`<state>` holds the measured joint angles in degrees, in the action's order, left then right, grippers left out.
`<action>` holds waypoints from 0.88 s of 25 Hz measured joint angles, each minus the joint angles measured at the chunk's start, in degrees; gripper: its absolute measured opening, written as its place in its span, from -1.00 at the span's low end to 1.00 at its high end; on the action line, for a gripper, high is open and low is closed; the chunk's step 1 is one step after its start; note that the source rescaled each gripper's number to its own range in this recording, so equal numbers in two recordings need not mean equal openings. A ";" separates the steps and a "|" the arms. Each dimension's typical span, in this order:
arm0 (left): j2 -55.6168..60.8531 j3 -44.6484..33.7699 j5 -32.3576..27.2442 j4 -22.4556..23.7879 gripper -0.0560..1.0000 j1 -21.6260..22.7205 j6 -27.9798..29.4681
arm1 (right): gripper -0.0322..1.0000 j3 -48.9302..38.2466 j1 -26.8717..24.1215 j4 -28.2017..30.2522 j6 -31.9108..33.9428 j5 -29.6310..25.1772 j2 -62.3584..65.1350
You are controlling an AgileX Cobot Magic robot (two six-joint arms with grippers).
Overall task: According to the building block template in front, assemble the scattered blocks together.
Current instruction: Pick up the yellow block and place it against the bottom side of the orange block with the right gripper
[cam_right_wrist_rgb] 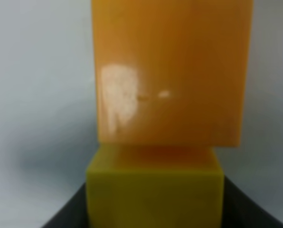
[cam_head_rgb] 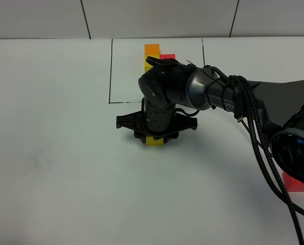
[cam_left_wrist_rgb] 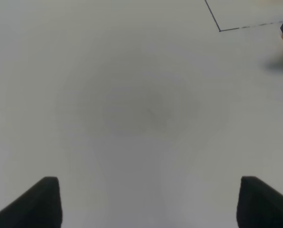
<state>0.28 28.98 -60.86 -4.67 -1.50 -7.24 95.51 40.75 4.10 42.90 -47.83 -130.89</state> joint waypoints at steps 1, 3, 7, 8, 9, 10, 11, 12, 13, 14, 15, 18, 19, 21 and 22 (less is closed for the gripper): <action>0.00 0.00 0.00 0.00 0.43 0.00 0.00 | -0.91 0.06 0.00 0.05 0.00 0.00 -0.06; 0.00 0.00 0.00 0.00 0.43 0.00 0.00 | -0.91 0.13 0.00 0.05 0.00 -0.05 -0.25; 0.00 0.00 0.00 0.00 0.43 0.00 0.05 | -0.91 0.24 0.00 0.24 0.09 0.06 -0.57; 0.00 0.00 0.00 0.00 0.43 0.00 0.05 | -0.91 0.24 0.00 0.48 0.40 0.06 -0.57; 0.00 0.00 0.00 0.00 0.43 0.00 0.05 | -0.91 0.24 0.05 0.68 0.76 0.08 -0.57; 0.00 0.00 0.00 0.00 0.43 0.00 0.05 | -0.91 0.24 0.05 0.85 1.17 0.08 -0.57; 0.00 0.00 0.00 0.00 0.43 0.00 0.05 | -0.91 0.24 0.06 1.14 1.36 0.08 -0.57; 0.00 0.00 0.00 0.00 0.43 0.00 0.05 | -0.91 0.24 0.06 1.31 1.77 0.08 -0.62; 0.00 0.00 0.00 0.00 0.43 0.00 0.05 | -0.91 0.24 0.11 1.40 2.14 0.08 -0.62; 0.00 0.00 0.00 0.00 0.43 0.00 0.05 | -0.91 0.24 0.11 1.53 2.42 0.08 -0.62; 0.00 0.00 0.00 0.00 0.43 0.00 0.05 | -0.91 0.24 0.18 1.65 2.62 0.08 -0.62; 0.00 0.00 0.00 0.00 0.43 0.00 0.05 | -0.91 0.24 0.18 1.79 2.80 0.08 -0.62; 0.00 0.00 0.00 0.00 0.43 0.00 0.05 | -0.91 0.24 0.18 1.79 2.80 0.08 -0.62; 0.00 0.00 0.00 0.00 0.43 0.00 0.05 | -0.91 0.24 0.18 1.79 2.80 0.08 -0.62; 0.00 0.00 0.00 0.00 0.43 0.00 0.05 | -0.91 0.24 0.18 1.79 2.80 0.08 -0.62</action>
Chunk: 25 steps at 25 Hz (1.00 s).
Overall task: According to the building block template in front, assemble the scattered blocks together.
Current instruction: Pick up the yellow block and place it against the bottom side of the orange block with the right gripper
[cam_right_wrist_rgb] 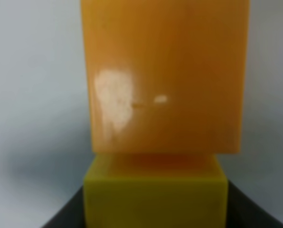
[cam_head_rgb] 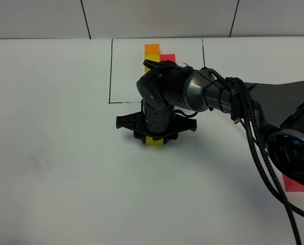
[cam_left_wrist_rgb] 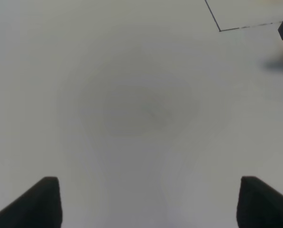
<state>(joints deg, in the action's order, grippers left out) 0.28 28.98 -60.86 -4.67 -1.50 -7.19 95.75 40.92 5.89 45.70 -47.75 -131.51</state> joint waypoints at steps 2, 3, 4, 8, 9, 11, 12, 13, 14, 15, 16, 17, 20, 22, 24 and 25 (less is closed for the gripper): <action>0.00 0.00 0.00 0.00 0.43 0.00 0.00 | -0.91 0.00 0.00 0.00 0.00 0.00 0.00; 0.00 0.00 0.00 0.00 0.43 0.00 0.00 | -0.91 0.00 0.00 0.00 0.00 0.00 0.00; 0.00 0.00 0.00 0.00 0.43 0.00 0.00 | -0.91 0.00 0.00 0.00 0.00 0.00 0.00; 0.00 0.00 0.00 0.00 0.43 0.00 0.00 | -0.91 0.00 0.17 0.45 0.00 0.00 0.00; 0.00 0.00 0.00 0.00 0.43 0.00 0.00 | -0.91 0.00 0.21 0.72 0.00 0.00 0.00; 0.00 0.00 0.00 0.00 0.43 0.00 0.00 | -0.91 0.00 0.32 1.02 0.00 0.00 0.00; 0.00 0.00 0.00 0.00 0.43 0.00 0.00 | -0.91 0.00 0.32 1.01 0.00 0.00 0.00; 0.00 0.00 0.00 0.00 0.43 0.00 0.00 | -0.91 0.00 0.32 1.08 0.07 0.00 0.00; 0.00 0.00 0.00 0.00 0.43 0.00 0.00 | -0.91 0.00 0.32 1.16 0.31 0.00 0.00; 0.00 0.00 0.00 0.00 0.43 0.00 0.00 | -0.91 0.00 0.37 1.54 0.68 0.06 0.00; 0.00 0.00 0.00 0.00 0.43 0.00 0.00 | -0.91 0.00 0.37 1.73 0.99 0.20 0.00; 0.00 0.00 0.00 0.00 0.43 0.00 0.00 | -0.91 0.00 0.37 1.95 1.24 0.25 -0.04; 0.00 0.00 0.00 0.00 0.43 0.00 0.00 | -0.91 0.00 0.37 2.08 1.89 0.28 -0.04; 0.00 0.00 0.00 0.00 0.43 0.00 0.00 | -0.91 0.00 0.37 2.15 1.96 0.32 -0.04; 0.00 0.00 0.00 0.00 0.43 0.00 0.00 | -0.91 0.00 0.37 2.20 2.08 0.32 -0.04; 0.00 0.00 0.00 0.00 0.43 0.00 0.00 | -0.91 0.00 0.37 2.20 2.08 0.32 -0.04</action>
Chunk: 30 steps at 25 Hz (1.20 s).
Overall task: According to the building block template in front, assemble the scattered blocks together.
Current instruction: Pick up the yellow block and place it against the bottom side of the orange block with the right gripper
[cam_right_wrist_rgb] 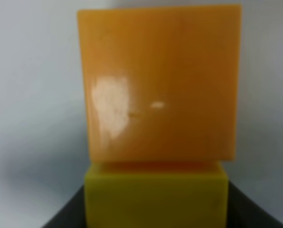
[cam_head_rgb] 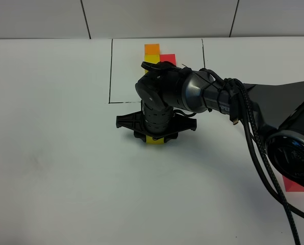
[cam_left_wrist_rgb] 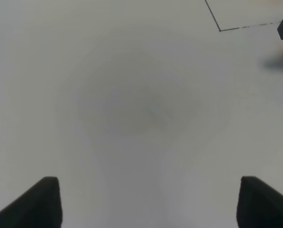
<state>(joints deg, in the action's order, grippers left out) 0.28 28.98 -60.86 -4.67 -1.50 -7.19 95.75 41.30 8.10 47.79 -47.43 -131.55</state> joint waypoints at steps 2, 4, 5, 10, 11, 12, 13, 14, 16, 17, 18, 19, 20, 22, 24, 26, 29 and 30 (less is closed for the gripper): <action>0.00 0.00 0.00 0.00 0.43 0.00 0.00 | -0.91 0.00 0.00 0.06 0.06 0.02 0.00; 0.00 0.00 0.00 0.00 0.43 0.00 0.00 | -0.91 0.00 0.00 0.06 0.06 0.07 0.00; 0.00 0.00 0.00 0.00 0.43 0.00 0.00 | -0.91 0.00 0.00 0.06 0.06 0.07 0.00; 0.00 0.00 0.00 0.00 0.43 0.00 0.00 | -0.91 0.00 0.00 1.04 0.18 0.74 0.00; 0.00 0.00 0.00 0.00 0.43 0.00 0.00 | -0.91 0.00 0.00 1.10 0.23 0.74 0.00; 0.00 0.00 0.00 0.00 0.43 0.00 0.00 | -0.91 0.00 0.00 1.14 0.23 0.74 0.00; 0.00 0.00 0.00 0.00 0.43 0.00 0.00 | -0.91 0.00 0.00 1.14 0.23 0.74 0.00; 0.00 0.00 0.00 0.00 0.43 0.00 0.00 | -0.91 0.00 0.00 1.14 0.29 0.74 0.00; 0.00 0.00 0.00 0.00 0.43 0.00 0.00 | -0.91 0.00 0.00 1.14 0.29 0.74 0.00; 0.00 0.00 0.00 0.00 0.43 0.00 0.00 | -0.91 0.00 0.00 1.14 0.29 0.74 0.00; 0.00 0.00 0.00 0.00 0.43 0.00 0.00 | -0.91 0.00 0.00 1.14 0.33 0.74 0.00; 0.00 0.00 0.00 0.00 0.43 0.00 0.00 | -0.91 0.00 0.00 1.14 0.33 0.74 0.00; 0.00 0.00 0.00 0.00 0.43 0.00 0.05 | -0.91 0.00 0.00 1.14 0.33 0.74 0.00; 0.00 0.00 0.00 0.00 0.43 0.00 0.10 | -0.91 0.00 0.00 1.14 0.26 0.74 0.00; 0.00 0.00 0.00 0.00 0.43 0.00 0.10 | -0.91 0.00 0.00 1.09 -0.65 0.74 0.00; 0.00 0.00 0.00 0.00 0.43 0.00 0.10 | -0.91 0.00 0.00 0.87 -1.96 0.76 0.00; 0.00 0.00 0.00 0.00 0.43 0.00 0.10 | -0.91 0.00 -0.06 0.53 -3.33 0.76 0.00; 0.00 0.00 0.00 0.00 0.43 0.00 0.10 | -0.91 0.00 -0.06 0.33 -3.99 0.76 0.00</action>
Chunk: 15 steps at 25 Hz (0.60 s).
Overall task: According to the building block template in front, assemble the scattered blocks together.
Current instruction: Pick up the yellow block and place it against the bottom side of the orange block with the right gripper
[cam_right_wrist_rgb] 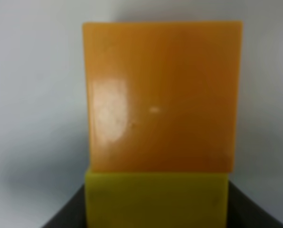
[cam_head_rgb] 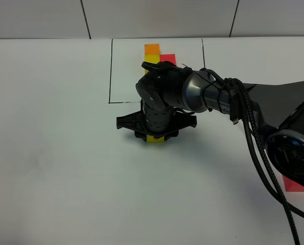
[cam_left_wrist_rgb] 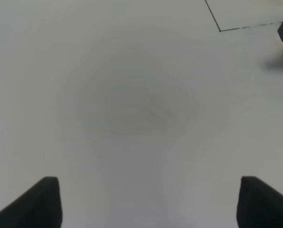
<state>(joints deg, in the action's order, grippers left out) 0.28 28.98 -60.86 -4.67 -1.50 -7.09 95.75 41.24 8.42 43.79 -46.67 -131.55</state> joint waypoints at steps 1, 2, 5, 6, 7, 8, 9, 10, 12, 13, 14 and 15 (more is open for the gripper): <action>0.00 0.00 0.00 0.00 0.43 0.00 0.00 | -0.91 0.00 0.00 -0.16 -0.61 0.00 0.00; 0.00 0.00 0.00 0.00 0.43 0.00 0.00 | -0.91 0.00 0.00 -0.70 -1.10 0.00 0.00; 0.00 0.00 0.00 0.00 0.43 0.00 0.00 | -0.91 0.00 -0.10 -1.18 -1.75 0.00 0.00; 0.00 0.00 0.00 0.00 0.43 0.00 0.00 | -0.91 0.00 -0.10 -1.18 -1.80 0.05 0.00; 0.00 0.00 0.00 0.00 0.43 0.00 0.00 | -0.91 0.00 -0.10 -1.18 -1.80 0.05 0.00; 0.00 0.00 0.00 0.00 0.43 0.00 0.00 | -0.91 0.00 -0.10 -1.18 -1.80 0.11 0.05; 0.00 0.00 0.00 0.00 0.43 0.00 0.00 | -0.91 0.00 -0.10 -1.20 -1.80 0.11 0.05; 0.00 0.00 0.00 0.00 0.43 0.00 0.00 | -0.91 0.00 -0.10 -1.20 -1.80 0.11 0.05; 0.00 0.00 0.00 0.00 0.43 0.00 0.00 | -0.87 0.00 -0.10 -1.24 -1.80 0.11 0.10; 0.00 0.00 0.00 0.00 0.43 0.00 0.00 | -0.78 0.00 -0.10 -1.43 -1.80 0.38 0.17; 0.00 0.00 0.00 0.00 0.43 0.00 0.00 | -0.65 0.00 -0.10 -1.65 -1.80 0.66 0.17; 0.00 0.00 0.00 0.00 0.43 0.00 0.00 | -0.46 0.00 -0.10 -2.03 -1.80 1.09 0.30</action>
<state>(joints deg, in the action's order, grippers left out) 0.28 28.98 -60.86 -4.67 -1.50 -7.09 95.75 41.14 6.39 42.00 -45.58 -131.24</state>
